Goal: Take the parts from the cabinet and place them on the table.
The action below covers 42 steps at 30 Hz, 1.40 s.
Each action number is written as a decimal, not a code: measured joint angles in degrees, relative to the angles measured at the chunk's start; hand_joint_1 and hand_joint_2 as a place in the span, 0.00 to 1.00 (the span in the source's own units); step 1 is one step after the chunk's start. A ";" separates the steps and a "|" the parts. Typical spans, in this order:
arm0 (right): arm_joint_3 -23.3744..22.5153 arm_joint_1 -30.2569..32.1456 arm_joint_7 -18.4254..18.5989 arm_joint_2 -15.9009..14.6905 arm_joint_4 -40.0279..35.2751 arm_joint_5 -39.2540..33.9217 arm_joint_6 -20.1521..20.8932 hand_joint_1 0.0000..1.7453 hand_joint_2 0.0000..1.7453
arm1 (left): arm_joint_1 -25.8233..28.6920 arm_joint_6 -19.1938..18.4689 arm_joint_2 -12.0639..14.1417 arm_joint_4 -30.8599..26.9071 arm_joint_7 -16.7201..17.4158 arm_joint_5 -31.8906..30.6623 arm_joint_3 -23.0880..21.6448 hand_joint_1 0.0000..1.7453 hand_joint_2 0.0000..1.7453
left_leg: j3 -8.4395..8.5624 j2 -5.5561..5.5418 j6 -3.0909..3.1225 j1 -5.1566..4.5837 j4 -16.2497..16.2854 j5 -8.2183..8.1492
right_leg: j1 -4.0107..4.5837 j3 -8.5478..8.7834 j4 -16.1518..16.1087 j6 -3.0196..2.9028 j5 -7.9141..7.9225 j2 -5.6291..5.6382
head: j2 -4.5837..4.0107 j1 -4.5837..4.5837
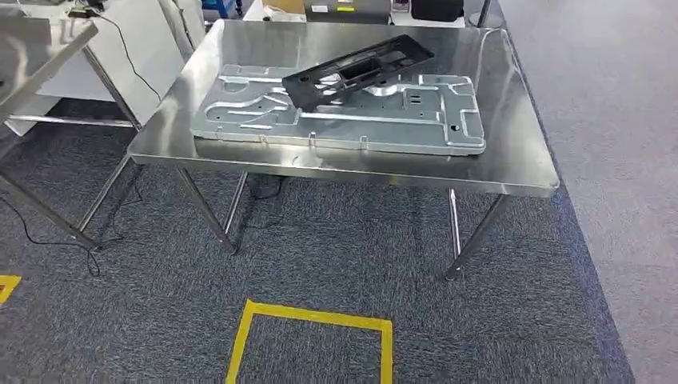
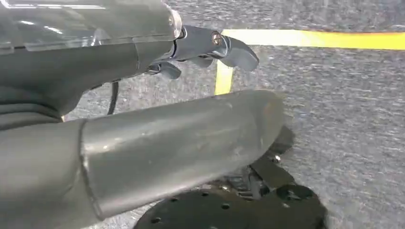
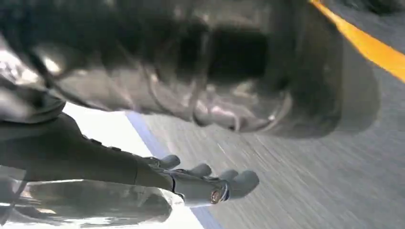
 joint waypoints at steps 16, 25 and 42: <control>0.79 1.96 6.10 1.55 0.79 -8.84 5.59 0.00 0.00 | -0.69 3.30 2.90 6.19 0.02 -0.24 0.46 0.00 0.00 | 12.56 -0.26 3.93 -0.63 -10.45 1.21 | 0.53 -10.39 7.86 2.54 -2.09 0.46 | 0.00 0.00; -1.95 0.46 3.19 1.55 2.01 -6.73 7.95 0.00 0.00 | -1.26 7.81 3.00 10.38 0.85 -1.02 0.18 0.00 0.00 | 3.79 -3.68 2.97 -1.29 -6.52 5.55 | 0.52 4.31 -1.59 1.20 -2.66 4.85 | 0.00 -0.02; -2.47 0.31 4.73 1.77 3.30 -9.19 11.95 0.00 0.00 | -0.14 9.64 8.74 18.84 0.24 -0.04 -0.98 0.00 0.00 | 7.19 2.75 1.38 -0.58 -6.53 2.39 | 0.51 2.34 -1.17 2.11 -1.35 -6.49 | 0.00 0.00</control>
